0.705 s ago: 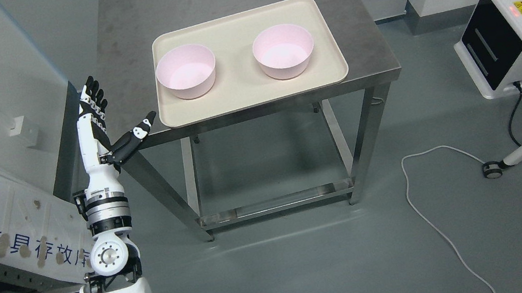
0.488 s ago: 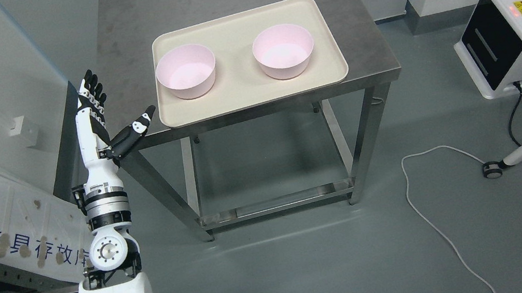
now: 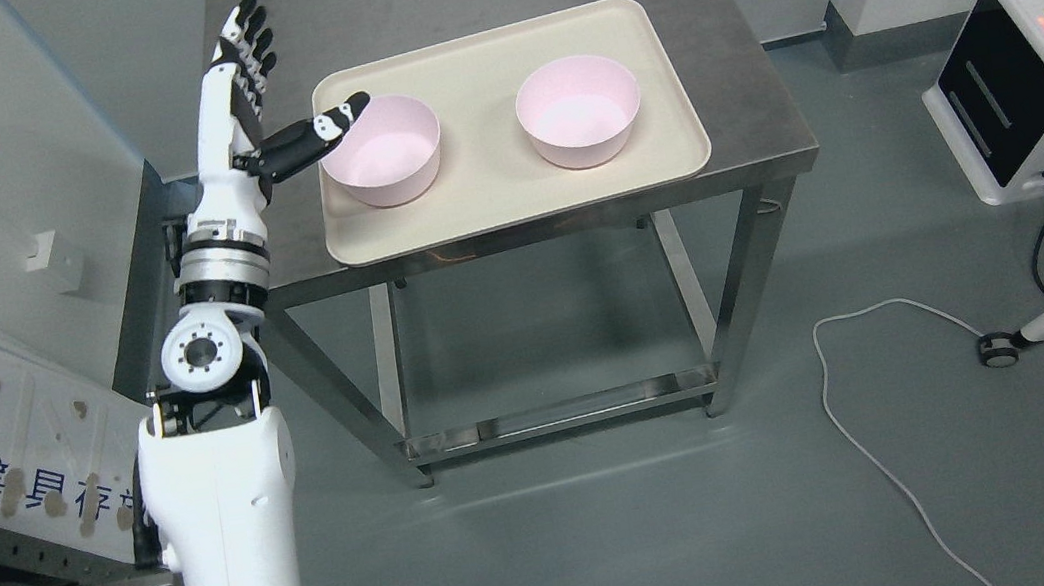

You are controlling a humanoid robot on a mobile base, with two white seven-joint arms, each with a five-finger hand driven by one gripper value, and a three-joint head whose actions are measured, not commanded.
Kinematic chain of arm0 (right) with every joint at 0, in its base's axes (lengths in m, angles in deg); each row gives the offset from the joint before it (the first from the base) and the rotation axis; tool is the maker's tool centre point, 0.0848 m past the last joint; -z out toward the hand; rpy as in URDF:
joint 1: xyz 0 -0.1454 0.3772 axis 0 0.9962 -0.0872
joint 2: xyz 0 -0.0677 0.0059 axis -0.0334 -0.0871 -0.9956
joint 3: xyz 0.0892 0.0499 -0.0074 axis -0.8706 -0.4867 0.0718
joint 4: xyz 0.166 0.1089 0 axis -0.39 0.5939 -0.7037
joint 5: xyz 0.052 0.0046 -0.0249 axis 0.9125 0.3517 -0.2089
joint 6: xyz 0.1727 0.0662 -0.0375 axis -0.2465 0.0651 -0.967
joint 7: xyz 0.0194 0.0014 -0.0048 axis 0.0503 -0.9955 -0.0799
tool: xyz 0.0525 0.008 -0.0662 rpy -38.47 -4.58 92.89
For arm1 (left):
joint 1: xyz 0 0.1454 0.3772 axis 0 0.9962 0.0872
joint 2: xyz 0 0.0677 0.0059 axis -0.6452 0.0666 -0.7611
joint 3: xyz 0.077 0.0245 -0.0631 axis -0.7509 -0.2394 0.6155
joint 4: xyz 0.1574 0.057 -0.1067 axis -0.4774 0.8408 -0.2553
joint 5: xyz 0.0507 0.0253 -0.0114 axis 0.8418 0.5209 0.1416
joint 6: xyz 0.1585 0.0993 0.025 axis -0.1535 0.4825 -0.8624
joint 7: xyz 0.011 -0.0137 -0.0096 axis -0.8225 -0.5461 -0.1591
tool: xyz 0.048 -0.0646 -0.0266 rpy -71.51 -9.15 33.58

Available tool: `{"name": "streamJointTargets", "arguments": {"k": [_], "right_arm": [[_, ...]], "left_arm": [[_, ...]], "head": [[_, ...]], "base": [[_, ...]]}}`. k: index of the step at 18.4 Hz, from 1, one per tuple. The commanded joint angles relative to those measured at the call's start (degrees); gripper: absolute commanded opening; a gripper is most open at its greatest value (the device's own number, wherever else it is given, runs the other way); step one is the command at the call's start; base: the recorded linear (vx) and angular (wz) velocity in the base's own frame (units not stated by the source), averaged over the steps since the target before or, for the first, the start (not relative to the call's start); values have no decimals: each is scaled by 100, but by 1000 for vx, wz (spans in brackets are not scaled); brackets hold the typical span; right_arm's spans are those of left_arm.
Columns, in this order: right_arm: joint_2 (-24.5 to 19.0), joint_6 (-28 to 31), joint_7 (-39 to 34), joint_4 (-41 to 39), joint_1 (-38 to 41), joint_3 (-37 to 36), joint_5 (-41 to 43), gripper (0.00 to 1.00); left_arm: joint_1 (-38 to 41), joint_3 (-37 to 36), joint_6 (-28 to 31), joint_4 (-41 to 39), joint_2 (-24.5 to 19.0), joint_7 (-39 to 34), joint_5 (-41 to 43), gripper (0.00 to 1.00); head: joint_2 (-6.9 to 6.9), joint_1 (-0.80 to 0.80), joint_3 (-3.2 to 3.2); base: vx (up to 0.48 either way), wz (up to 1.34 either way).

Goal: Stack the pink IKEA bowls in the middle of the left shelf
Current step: 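Raise the left hand and reach toward the pink bowl nearer the robot's left, then grasp the rim of the nearer pink bowl with the left hand and lift it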

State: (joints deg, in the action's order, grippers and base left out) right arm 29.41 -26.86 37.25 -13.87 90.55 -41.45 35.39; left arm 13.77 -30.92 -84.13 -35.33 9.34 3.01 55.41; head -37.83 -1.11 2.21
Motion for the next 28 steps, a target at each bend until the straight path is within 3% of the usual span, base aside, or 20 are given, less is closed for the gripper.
{"name": "streamJointTargets", "arguments": {"k": [1,3,5,7,21,28], "right_arm": [[100,4,-4,2,0,-62,-44,100],[100,4,-4,-7,0,-62,-44,100],[100,4,-4,2,0,-62,-44,100],[100,4,-4,1,0,-62,-44,100],[100,4,-4,1,0,-62,-44,100],[100,4,-4,2,0,-62,-44,100]], "left_arm": [[-1404,-714,95,2185,-747,586,1001,98],[-1343,-610,95,2142,-1018,647,975,98],[-1159,-556,104,2010,-1588,988,949,98],[-1114,-574,104,1975,-1705,1497,949,97],[-1473,-1874,131,2352,-1055,1658,1089,76],[-1993,-2225,95,2889,-1046,1702,2002,65]], "head": [[0,0,0],[0,0,0],[0,0,0],[0,0,0],[0,0,0],[0,0,0]], "base": [[74,24],[68,36],[61,41],[60,34],[14,2],[0,0]]}}
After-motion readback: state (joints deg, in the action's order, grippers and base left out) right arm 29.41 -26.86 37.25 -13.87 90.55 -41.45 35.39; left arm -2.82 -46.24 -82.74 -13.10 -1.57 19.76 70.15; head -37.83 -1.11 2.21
